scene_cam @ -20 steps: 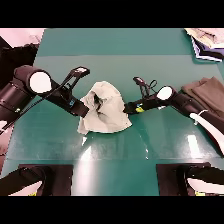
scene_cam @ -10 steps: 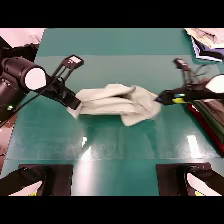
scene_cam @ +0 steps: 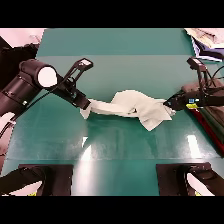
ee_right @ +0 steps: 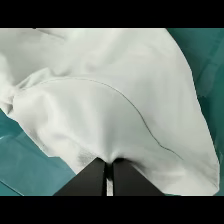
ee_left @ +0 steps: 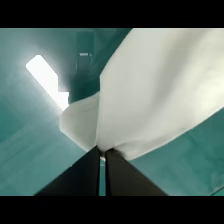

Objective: Fold the shirts.

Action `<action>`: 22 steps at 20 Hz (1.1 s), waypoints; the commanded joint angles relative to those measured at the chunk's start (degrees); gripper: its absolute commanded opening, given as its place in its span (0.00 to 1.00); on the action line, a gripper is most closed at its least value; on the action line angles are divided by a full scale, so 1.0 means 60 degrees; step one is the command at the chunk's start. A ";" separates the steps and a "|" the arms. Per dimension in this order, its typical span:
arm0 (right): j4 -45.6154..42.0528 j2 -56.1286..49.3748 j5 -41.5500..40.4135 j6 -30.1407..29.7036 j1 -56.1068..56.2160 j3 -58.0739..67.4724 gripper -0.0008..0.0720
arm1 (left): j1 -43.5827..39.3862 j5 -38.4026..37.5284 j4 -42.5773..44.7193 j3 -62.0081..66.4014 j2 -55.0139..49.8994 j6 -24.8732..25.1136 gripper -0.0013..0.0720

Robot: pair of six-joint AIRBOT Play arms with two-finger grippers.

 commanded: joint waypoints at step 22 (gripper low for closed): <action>0.0302 0.0922 0.2080 0.1483 -0.0175 0.4951 0.04 | 0.0000 -0.1417 0.0168 0.5136 0.1756 0.0029 0.06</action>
